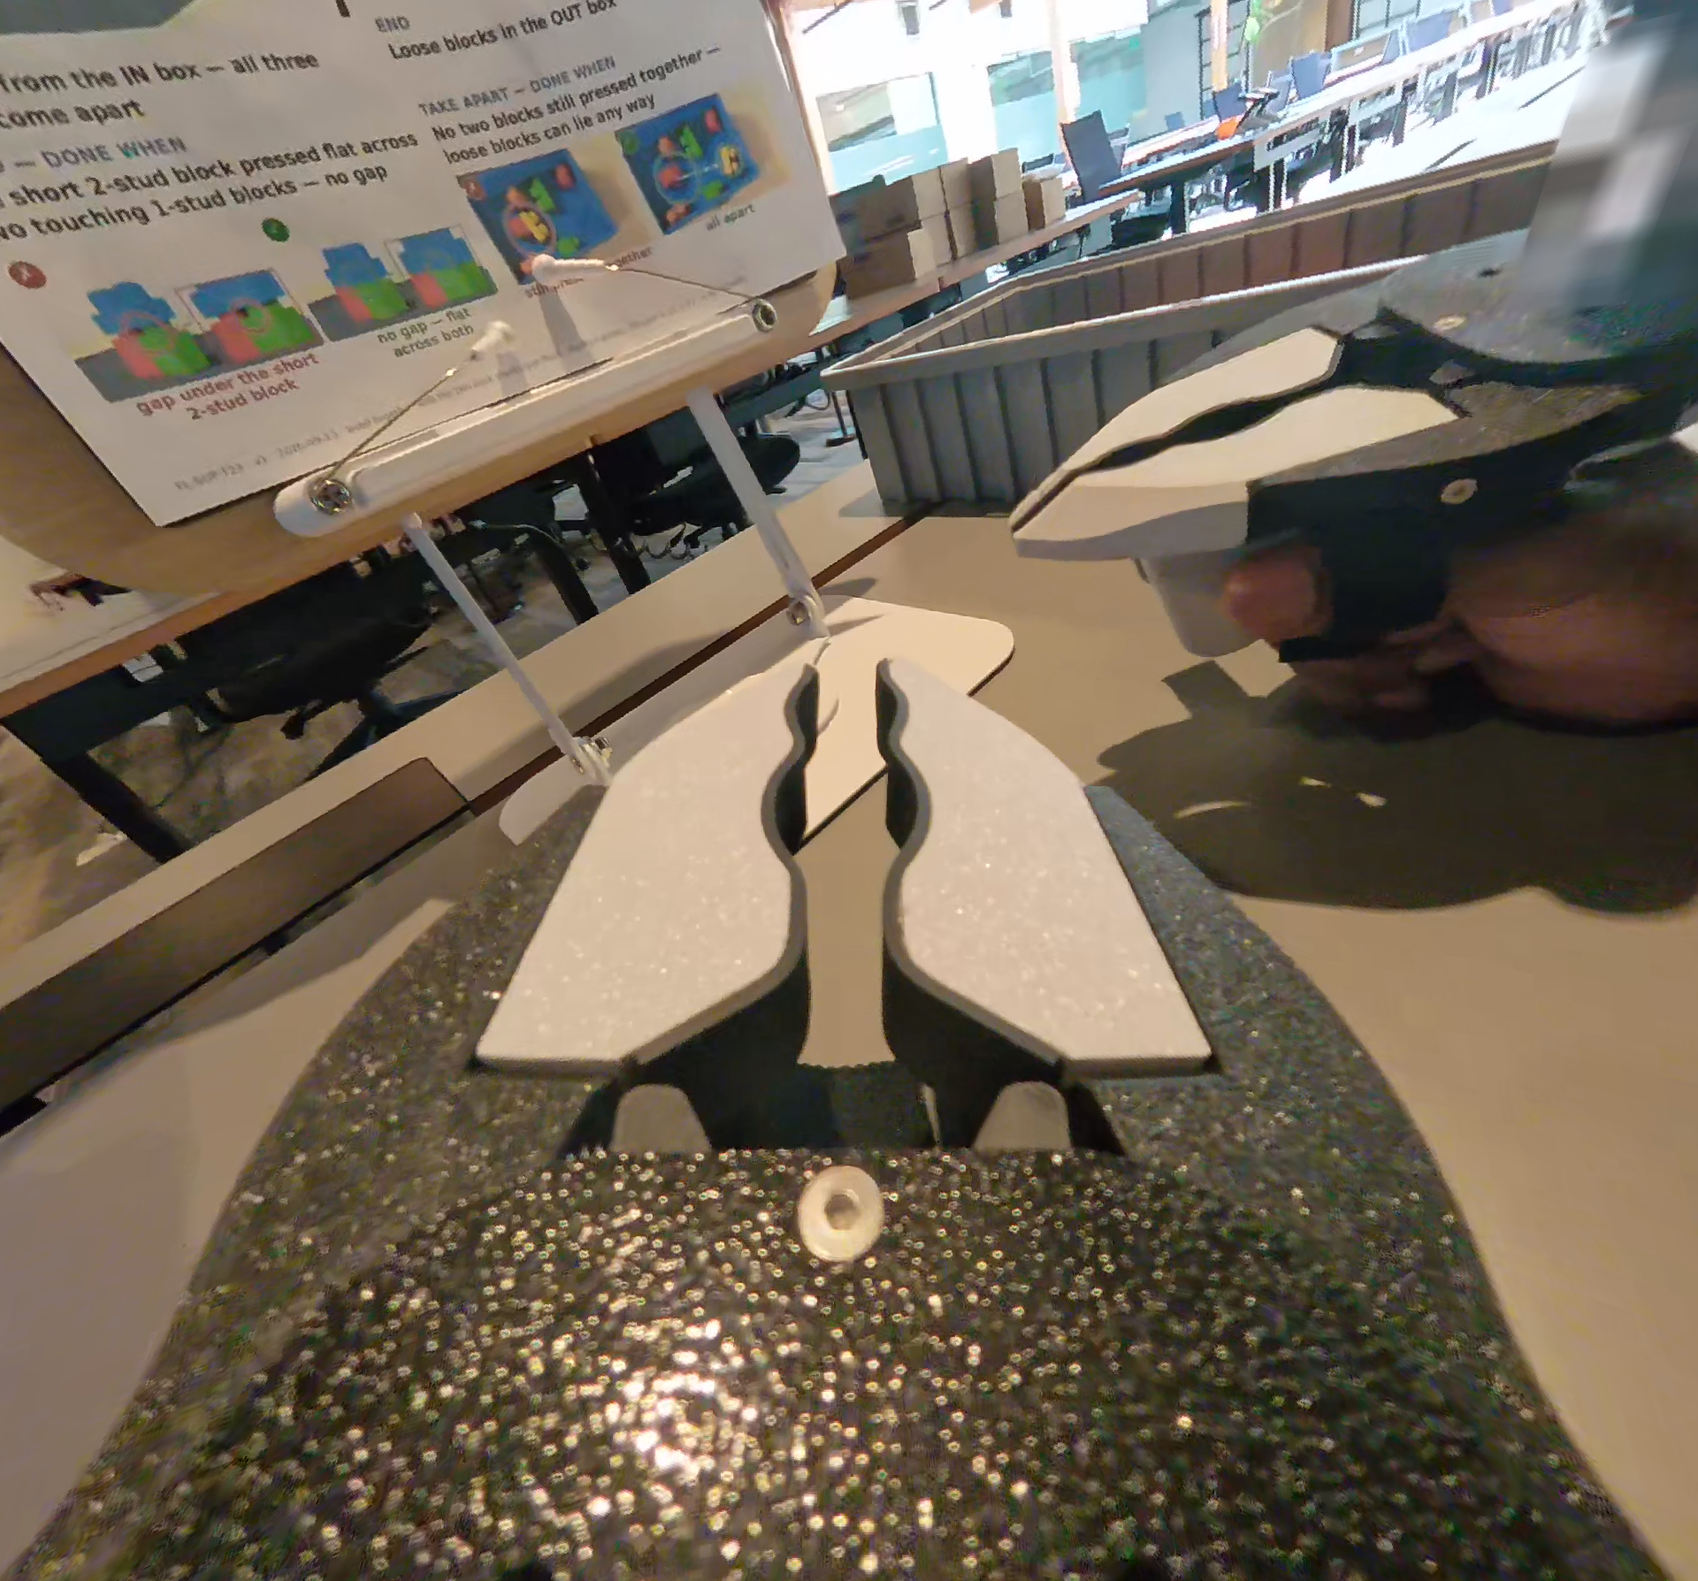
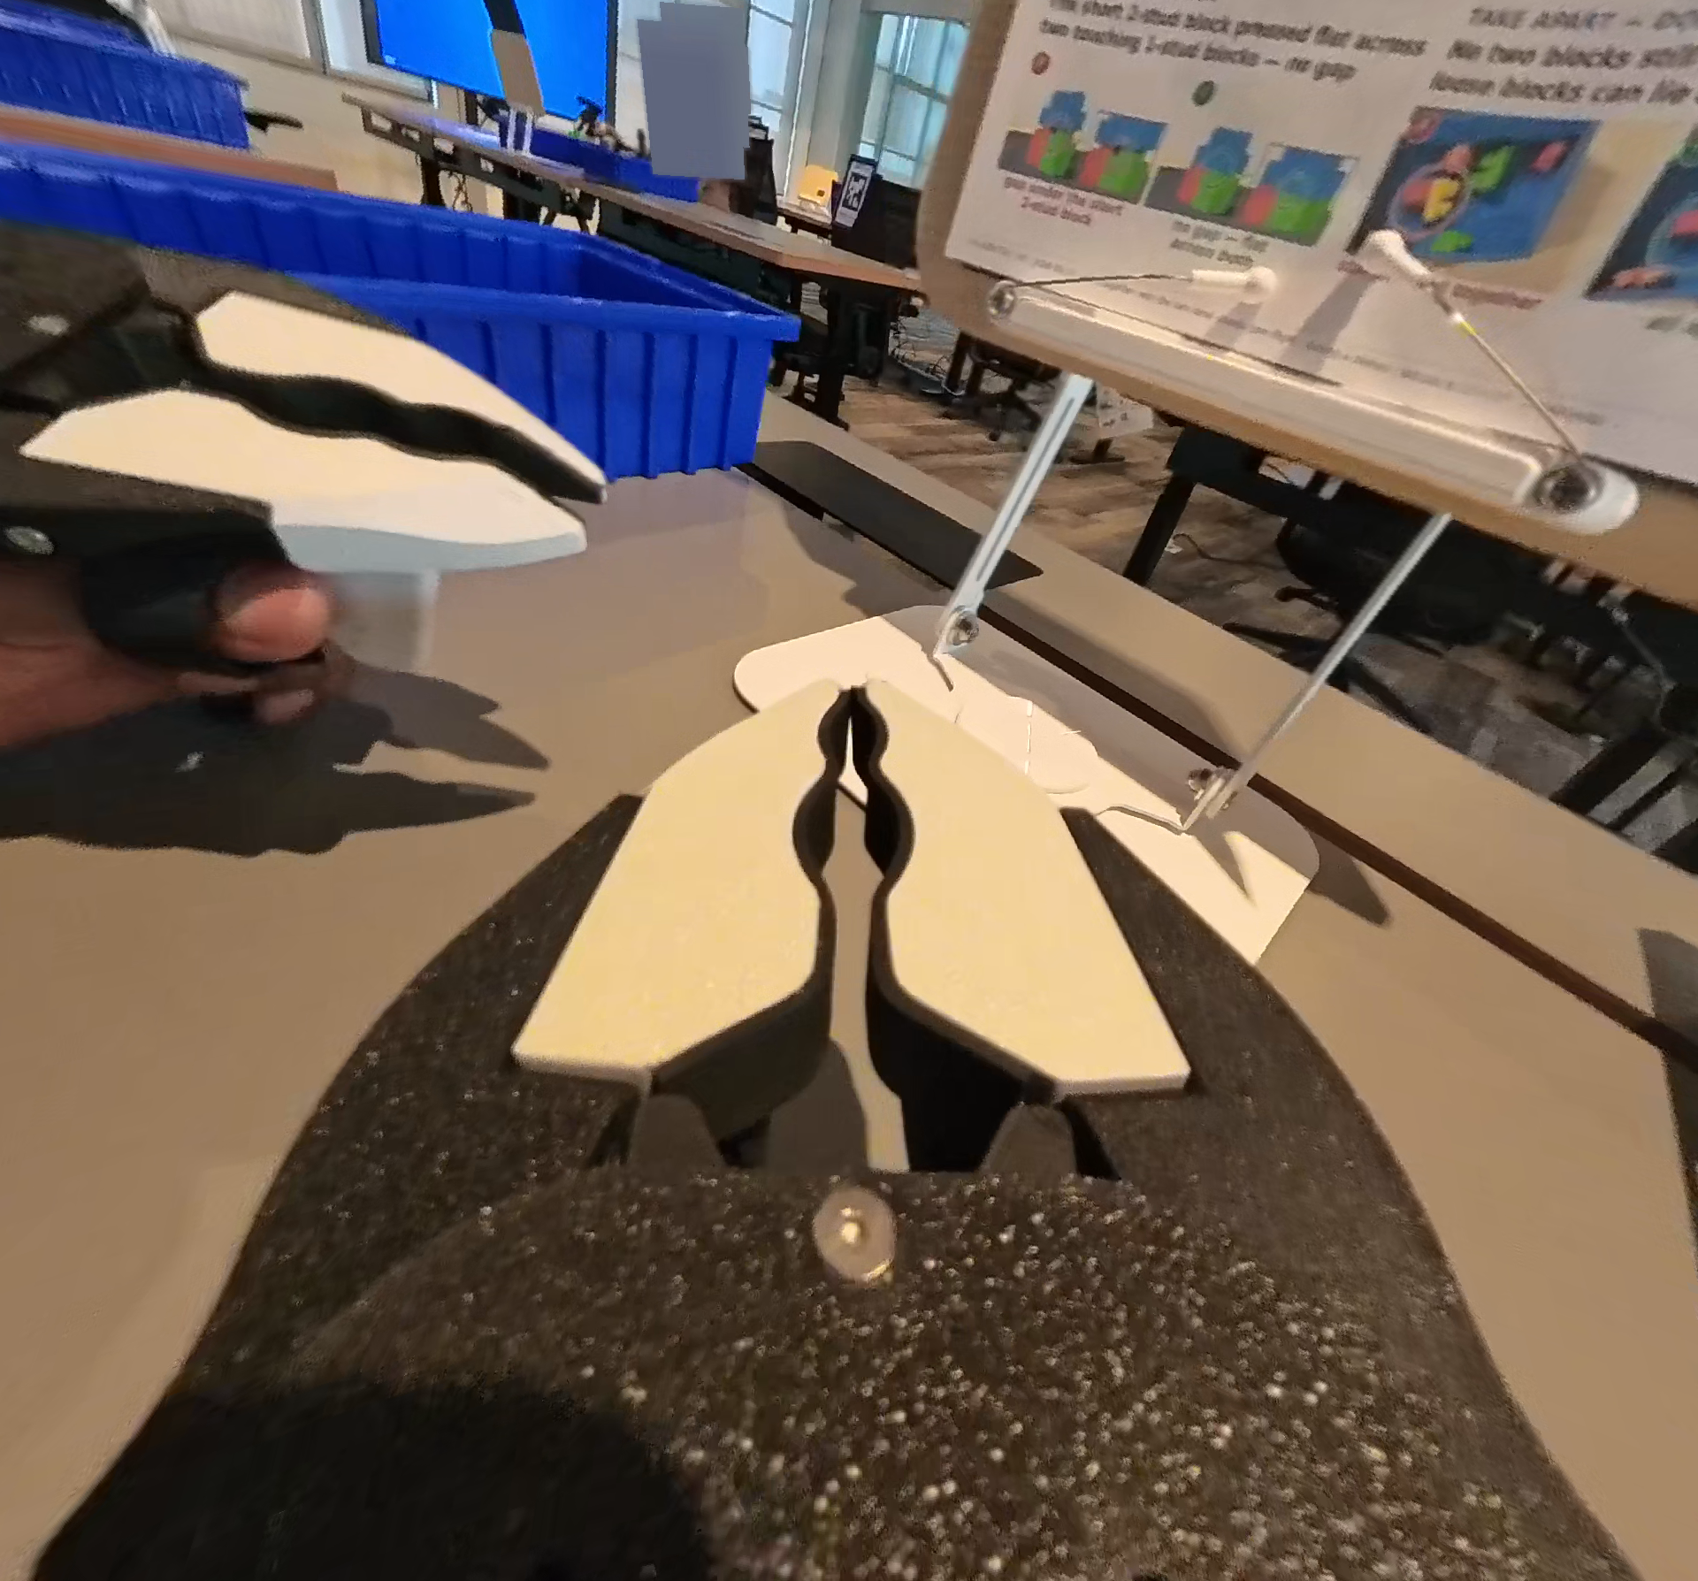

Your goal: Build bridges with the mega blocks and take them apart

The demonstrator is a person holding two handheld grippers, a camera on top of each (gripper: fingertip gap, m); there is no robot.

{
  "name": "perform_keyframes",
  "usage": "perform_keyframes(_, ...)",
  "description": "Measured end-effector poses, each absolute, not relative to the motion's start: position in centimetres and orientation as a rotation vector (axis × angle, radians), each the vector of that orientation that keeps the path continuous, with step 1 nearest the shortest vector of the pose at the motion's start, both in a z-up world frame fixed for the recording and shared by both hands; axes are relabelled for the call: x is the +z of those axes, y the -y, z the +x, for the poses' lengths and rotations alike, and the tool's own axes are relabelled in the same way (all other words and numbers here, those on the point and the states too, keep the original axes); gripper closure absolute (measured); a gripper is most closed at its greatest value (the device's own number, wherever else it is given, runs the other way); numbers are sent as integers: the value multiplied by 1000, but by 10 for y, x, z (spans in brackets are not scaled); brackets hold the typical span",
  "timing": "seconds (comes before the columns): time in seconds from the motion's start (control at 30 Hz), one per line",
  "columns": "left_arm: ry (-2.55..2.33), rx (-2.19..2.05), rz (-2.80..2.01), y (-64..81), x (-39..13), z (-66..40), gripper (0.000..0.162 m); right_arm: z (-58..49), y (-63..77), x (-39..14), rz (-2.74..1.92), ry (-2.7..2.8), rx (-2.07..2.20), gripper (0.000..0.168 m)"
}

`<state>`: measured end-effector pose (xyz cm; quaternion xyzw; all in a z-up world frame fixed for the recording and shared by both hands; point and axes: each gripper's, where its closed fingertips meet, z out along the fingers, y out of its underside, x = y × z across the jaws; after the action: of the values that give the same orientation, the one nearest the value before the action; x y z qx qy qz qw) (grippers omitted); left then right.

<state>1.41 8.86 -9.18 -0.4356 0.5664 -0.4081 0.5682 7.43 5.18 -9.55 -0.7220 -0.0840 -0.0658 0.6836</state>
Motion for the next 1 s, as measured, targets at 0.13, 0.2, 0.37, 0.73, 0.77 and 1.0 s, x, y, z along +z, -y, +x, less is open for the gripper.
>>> perform_keyframes(0.13,-1356,-917,-995,-84,-95,16,149,62,-53,-100,-1627,285,-227,168)
perform_keyframes(0.2,-1368,-905,-975,-81,-96,17,147,59,-53,-100,-1620,312,-257,168)
perform_keyframes(0.37,-1358,-931,-922,-74,-91,17,142,66,-46,-88,-1547,260,-286,168)
perform_keyframes(0.73,-1275,-1051,-978,-84,-83,14,133,70,-34,-69,-1426,227,-329,168)
perform_keyframes(0.77,-1276,-1052,-981,-84,-83,14,133,71,-34,-69,-1425,221,-326,168)
perform_keyframes(1.0,-1302,-1035,-970,-82,-86,16,133,77,-35,-70,-1431,178,-293,164)
